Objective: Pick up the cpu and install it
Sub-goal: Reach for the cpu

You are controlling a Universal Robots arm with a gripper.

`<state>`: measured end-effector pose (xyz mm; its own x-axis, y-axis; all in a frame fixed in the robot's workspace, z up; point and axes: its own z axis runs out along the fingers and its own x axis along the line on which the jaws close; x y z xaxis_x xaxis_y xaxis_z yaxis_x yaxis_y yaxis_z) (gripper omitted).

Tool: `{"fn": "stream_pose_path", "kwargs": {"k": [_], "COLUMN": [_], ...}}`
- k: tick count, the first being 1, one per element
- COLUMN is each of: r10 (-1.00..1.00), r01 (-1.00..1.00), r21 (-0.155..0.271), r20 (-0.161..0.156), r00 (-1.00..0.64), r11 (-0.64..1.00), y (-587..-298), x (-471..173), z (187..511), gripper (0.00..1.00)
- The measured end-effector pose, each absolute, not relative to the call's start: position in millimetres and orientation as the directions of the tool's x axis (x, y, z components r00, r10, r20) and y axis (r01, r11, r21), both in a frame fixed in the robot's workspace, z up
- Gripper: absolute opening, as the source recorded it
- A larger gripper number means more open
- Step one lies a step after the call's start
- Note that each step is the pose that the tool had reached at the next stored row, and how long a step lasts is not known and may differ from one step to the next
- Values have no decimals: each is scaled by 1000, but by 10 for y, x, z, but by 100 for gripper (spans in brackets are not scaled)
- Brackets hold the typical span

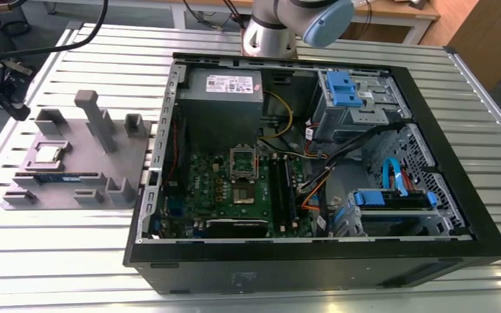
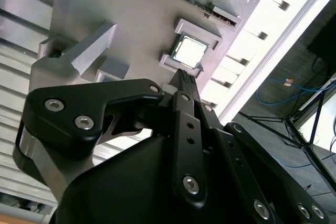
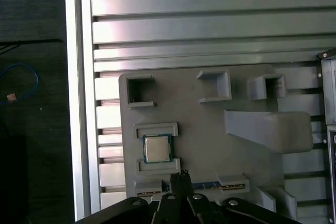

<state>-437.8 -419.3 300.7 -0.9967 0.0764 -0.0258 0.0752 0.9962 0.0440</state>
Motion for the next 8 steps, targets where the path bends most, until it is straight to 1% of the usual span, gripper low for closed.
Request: {"fn": "stream_pose_path", "kwargs": {"k": [8], "r10": [76], "r01": [75], "r21": [44], "r20": [-26], "r00": [-997], "r11": [996], "y": [-4199], "x": [-4422], "z": [2926], "gripper": [11]}}
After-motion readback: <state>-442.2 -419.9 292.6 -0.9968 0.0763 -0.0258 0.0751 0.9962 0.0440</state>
